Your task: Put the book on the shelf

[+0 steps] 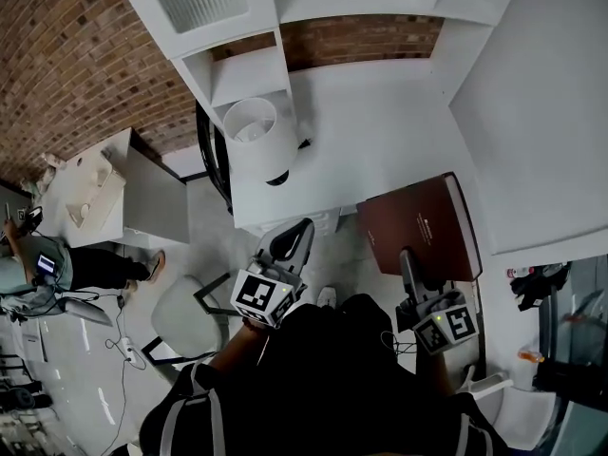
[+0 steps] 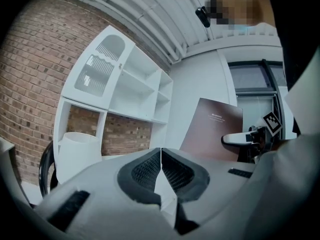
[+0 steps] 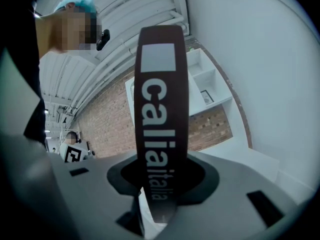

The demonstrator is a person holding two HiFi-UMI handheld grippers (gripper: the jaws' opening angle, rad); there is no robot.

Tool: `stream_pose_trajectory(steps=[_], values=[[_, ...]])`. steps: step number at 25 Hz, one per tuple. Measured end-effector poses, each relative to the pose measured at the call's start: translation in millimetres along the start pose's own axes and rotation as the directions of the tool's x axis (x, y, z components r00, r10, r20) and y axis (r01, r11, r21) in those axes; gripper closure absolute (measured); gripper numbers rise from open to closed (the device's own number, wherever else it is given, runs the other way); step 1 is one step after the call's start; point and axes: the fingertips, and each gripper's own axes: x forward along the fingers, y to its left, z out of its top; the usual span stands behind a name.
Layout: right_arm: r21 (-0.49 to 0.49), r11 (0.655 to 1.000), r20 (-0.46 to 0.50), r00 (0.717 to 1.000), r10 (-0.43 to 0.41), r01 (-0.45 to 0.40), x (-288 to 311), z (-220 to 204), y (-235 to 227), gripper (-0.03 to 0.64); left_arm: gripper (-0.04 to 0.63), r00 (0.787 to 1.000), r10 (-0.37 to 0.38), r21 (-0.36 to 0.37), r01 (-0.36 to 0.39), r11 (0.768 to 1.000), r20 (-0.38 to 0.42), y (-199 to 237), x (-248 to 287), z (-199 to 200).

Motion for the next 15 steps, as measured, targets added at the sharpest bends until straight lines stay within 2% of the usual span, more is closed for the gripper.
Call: stream_pose_trajectory(steps=[10, 15], values=[[0.003, 1.000, -0.015, 1.000, 0.011, -0.011, 32.5, -0.7, -21.0, 0.465, 0.575, 0.999, 0.034, -0.014, -0.034, 0.999, -0.014, 21.3, 21.3, -7.9], [0.045, 0.999, -0.019, 1.000, 0.023, -0.022, 54.8, 4.9, -35.9, 0.466, 0.575, 0.999, 0.035, -0.008, -0.035, 0.999, -0.018, 27.0, 47.5, -1.9]])
